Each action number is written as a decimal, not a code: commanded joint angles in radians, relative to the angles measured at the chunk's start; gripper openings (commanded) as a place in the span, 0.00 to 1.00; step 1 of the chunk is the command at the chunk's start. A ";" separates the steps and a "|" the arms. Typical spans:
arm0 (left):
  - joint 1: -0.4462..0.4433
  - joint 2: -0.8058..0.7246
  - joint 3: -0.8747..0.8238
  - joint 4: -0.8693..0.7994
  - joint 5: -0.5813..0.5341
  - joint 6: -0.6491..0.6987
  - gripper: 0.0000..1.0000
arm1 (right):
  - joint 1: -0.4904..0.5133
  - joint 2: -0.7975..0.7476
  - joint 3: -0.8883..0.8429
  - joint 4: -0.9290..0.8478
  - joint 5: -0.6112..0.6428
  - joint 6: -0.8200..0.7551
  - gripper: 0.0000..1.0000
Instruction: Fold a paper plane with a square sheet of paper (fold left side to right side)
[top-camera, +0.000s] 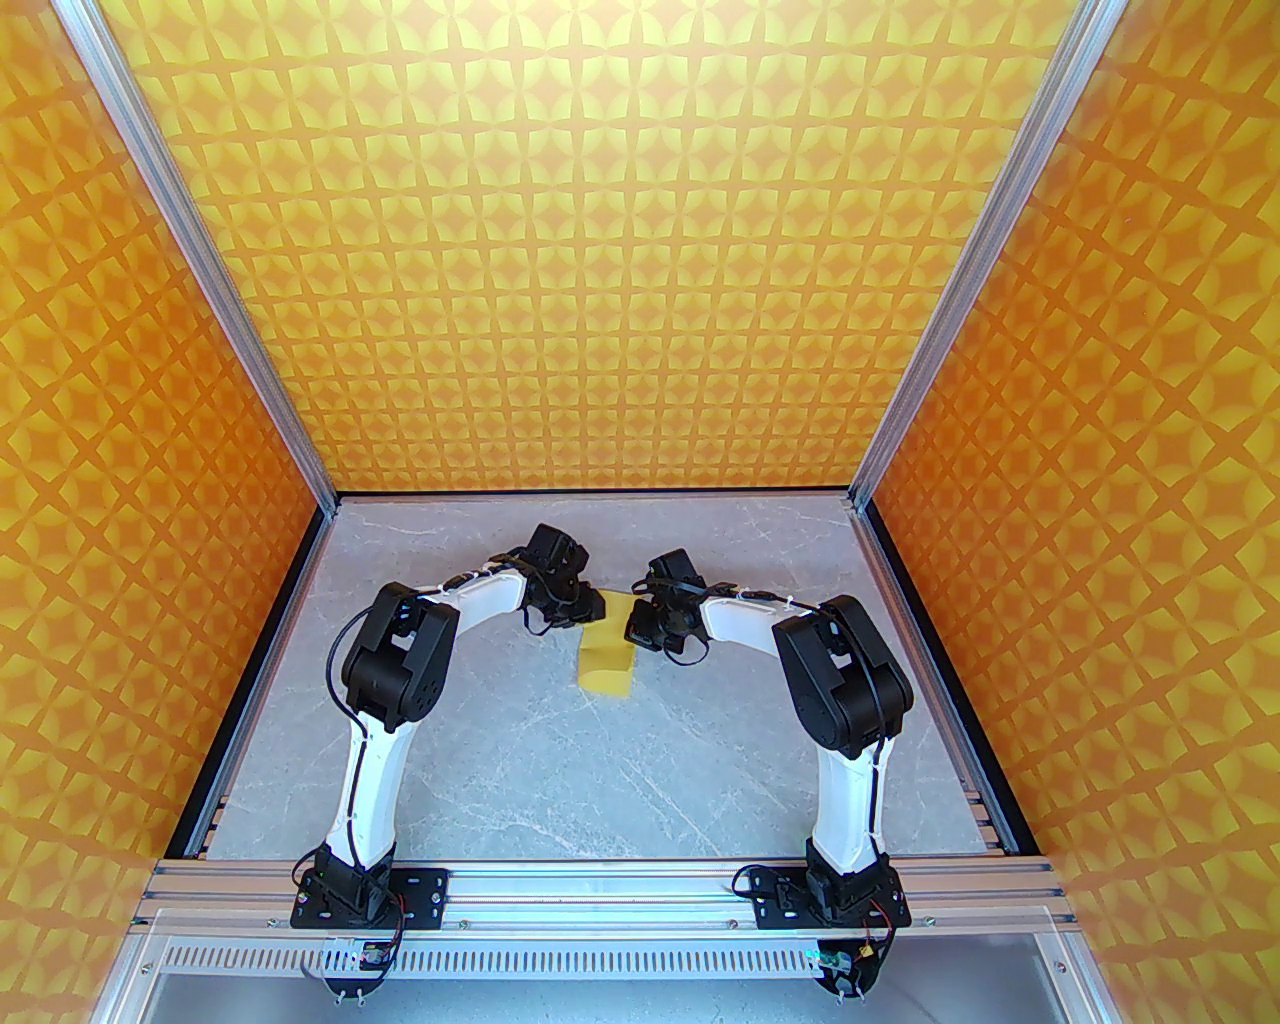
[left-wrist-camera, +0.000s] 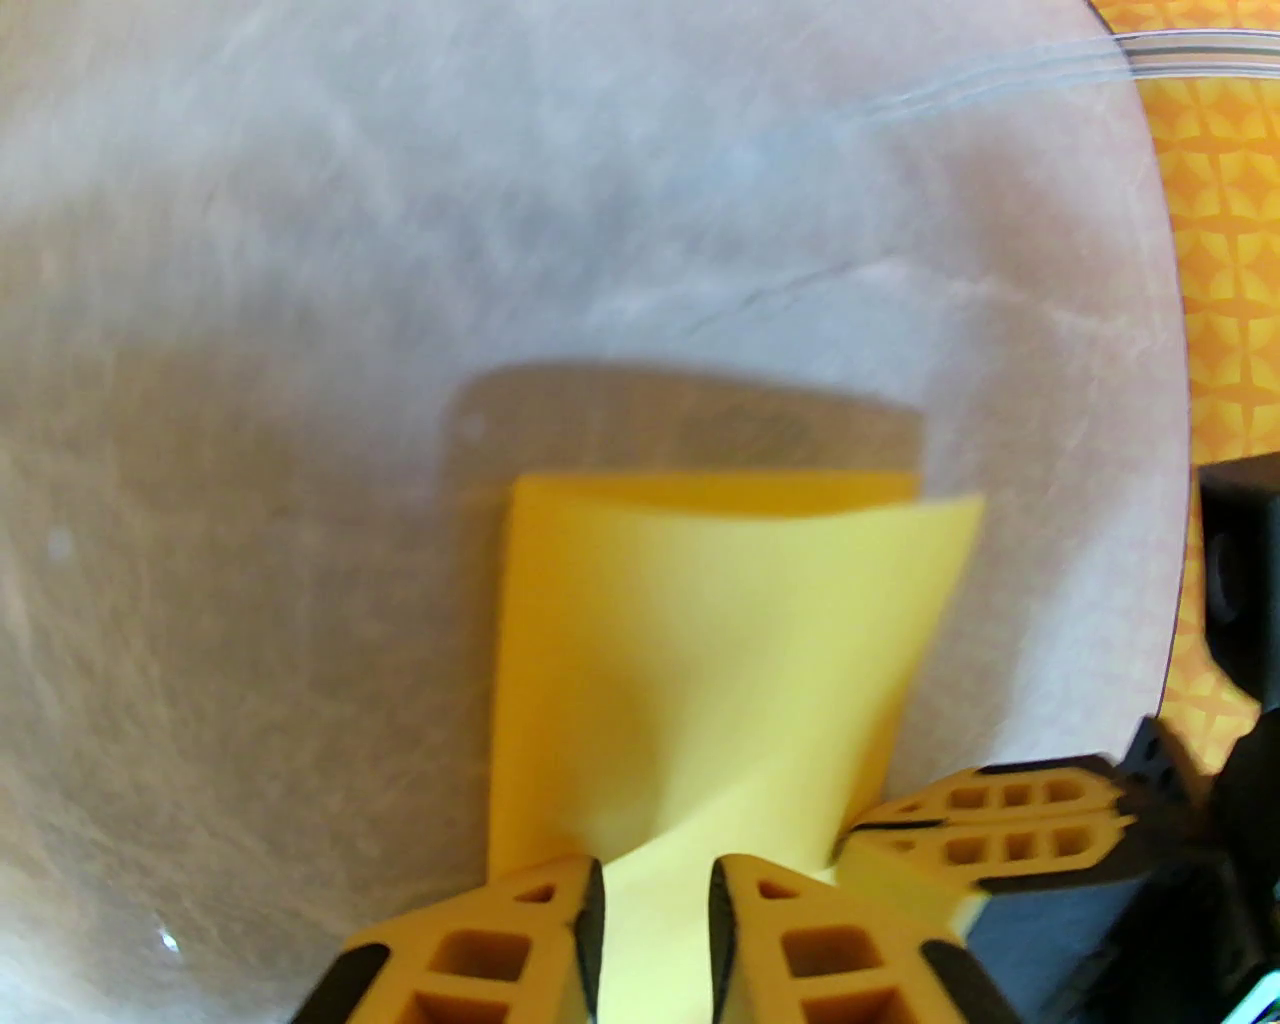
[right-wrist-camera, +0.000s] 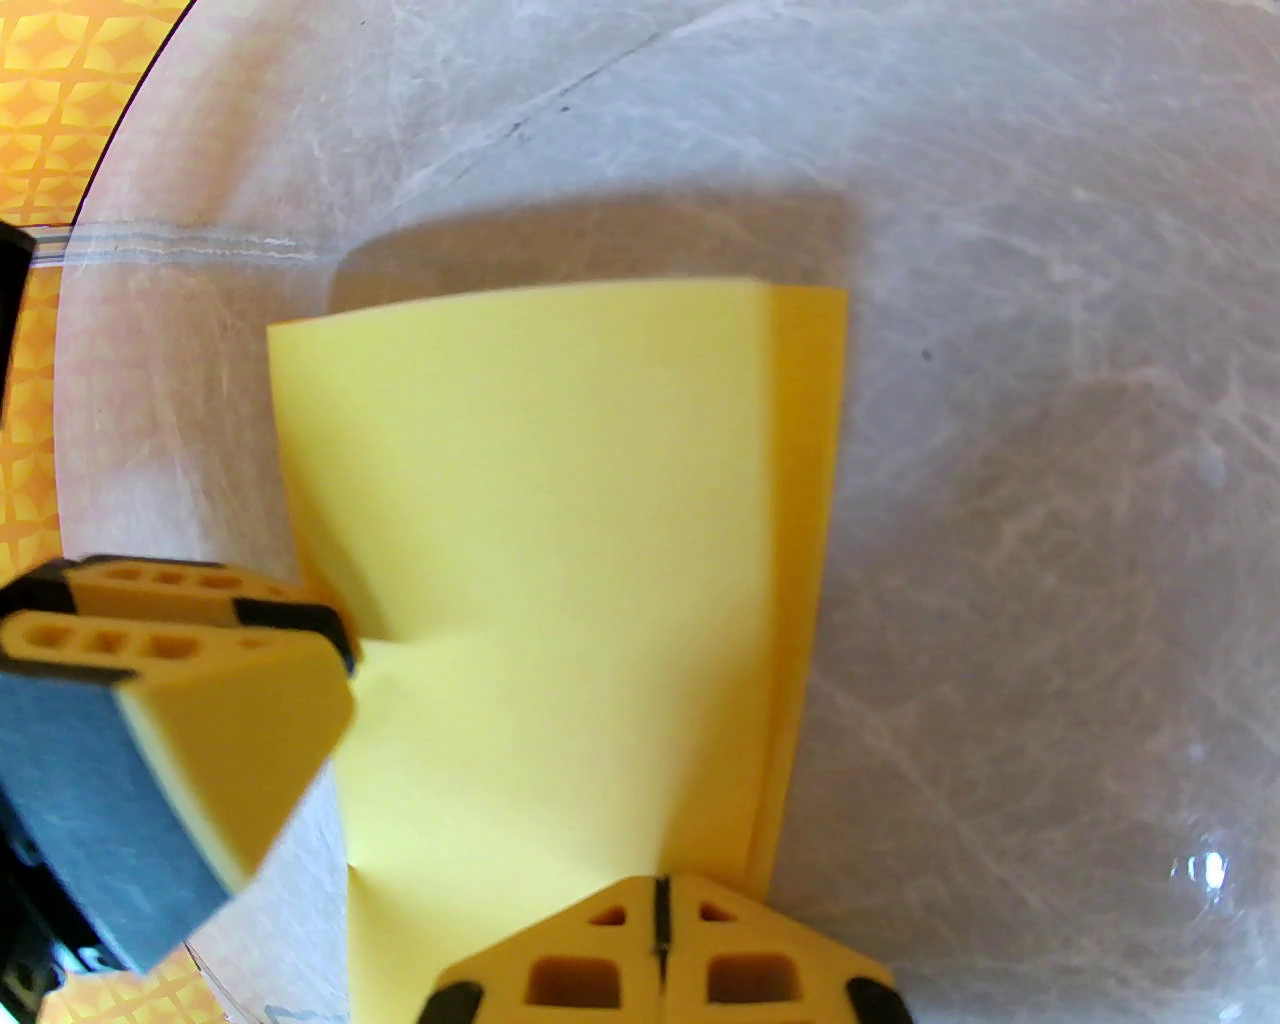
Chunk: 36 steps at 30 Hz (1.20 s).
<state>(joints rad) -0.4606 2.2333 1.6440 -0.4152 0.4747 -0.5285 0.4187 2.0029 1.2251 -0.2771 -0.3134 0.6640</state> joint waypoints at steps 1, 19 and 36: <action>0.012 0.000 0.073 -0.001 0.022 -0.019 0.28 | 0.002 0.042 -0.014 -0.070 0.050 -0.018 0.00; 0.033 0.114 0.128 -0.052 0.005 0.018 0.28 | 0.002 0.039 -0.015 -0.073 0.053 -0.021 0.00; -0.011 -0.309 -0.344 0.107 0.117 -0.116 0.26 | 0.002 0.037 -0.029 -0.065 0.064 -0.018 0.00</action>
<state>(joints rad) -0.4480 1.9553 1.3926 -0.3664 0.5400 -0.5835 0.4187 2.0029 1.2251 -0.2764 -0.3122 0.6567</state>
